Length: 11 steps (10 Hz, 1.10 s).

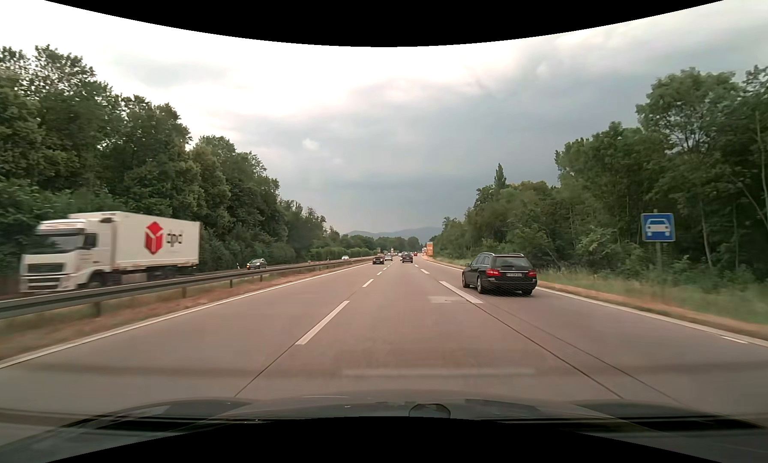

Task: Follow the waypoints while adhering to traffic rules and regulations

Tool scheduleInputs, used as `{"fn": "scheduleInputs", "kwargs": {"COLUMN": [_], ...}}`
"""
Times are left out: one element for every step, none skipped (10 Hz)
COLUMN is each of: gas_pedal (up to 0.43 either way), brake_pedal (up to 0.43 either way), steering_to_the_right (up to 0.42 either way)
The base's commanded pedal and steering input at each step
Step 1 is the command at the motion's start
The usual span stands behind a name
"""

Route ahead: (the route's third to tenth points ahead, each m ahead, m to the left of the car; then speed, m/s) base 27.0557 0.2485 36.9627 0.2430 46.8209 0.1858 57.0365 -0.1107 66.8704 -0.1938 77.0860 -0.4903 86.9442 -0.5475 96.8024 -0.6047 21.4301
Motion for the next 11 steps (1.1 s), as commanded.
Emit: {"fn": "scheduleInputs", "kwargs": {"gas_pedal": [0.000, 0.079, 0.157, 0.157, 0.169, 0.169, 0.169, 0.157, 0.157, 0.169, 0.169], "brake_pedal": [0.000, 0.000, 0.000, 0.000, 0.000, 0.000, 0.000, 0.000, 0.000, 0.000, 0.000], "steering_to_the_right": [0.002, 0.001, 0.001, 0.001, 0.001, 0.001, 0.001, 0.001, 0.001, 0.001, 0.001]}}
